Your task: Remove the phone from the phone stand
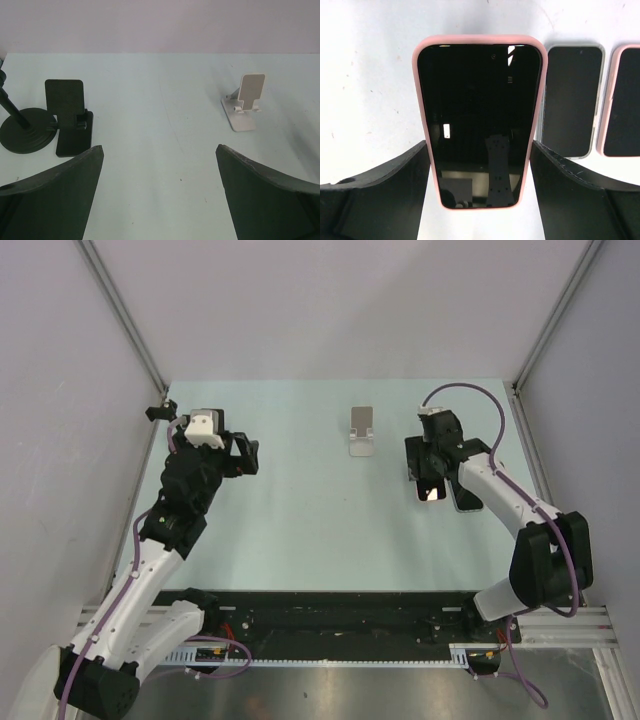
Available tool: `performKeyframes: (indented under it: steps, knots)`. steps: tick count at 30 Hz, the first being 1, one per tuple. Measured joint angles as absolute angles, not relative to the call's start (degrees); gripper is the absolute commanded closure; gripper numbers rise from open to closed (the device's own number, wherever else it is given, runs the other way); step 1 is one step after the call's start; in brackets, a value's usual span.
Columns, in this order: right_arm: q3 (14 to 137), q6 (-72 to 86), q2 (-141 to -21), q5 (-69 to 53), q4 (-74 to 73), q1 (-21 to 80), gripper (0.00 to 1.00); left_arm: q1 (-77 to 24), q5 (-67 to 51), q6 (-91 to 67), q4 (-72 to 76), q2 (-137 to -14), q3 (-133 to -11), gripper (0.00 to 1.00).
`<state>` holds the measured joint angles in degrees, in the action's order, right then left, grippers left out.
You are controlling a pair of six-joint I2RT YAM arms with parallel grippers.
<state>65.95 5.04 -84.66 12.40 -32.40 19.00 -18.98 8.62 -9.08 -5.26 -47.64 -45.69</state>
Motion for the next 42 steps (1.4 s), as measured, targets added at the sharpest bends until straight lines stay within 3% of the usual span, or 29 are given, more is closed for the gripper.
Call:
performKeyframes:
  steps: [18,42]
  knots:
    - [65.23,5.45,-100.07,7.2,-30.92,14.48,1.0,-18.98,8.32,-9.08,-5.26,-48.12,-45.67,0.0]
    - [64.84,2.87,-102.91,7.57,-28.53,11.38,0.97,-18.98,7.31,-9.08,-5.26,-48.88,-45.67,0.0]
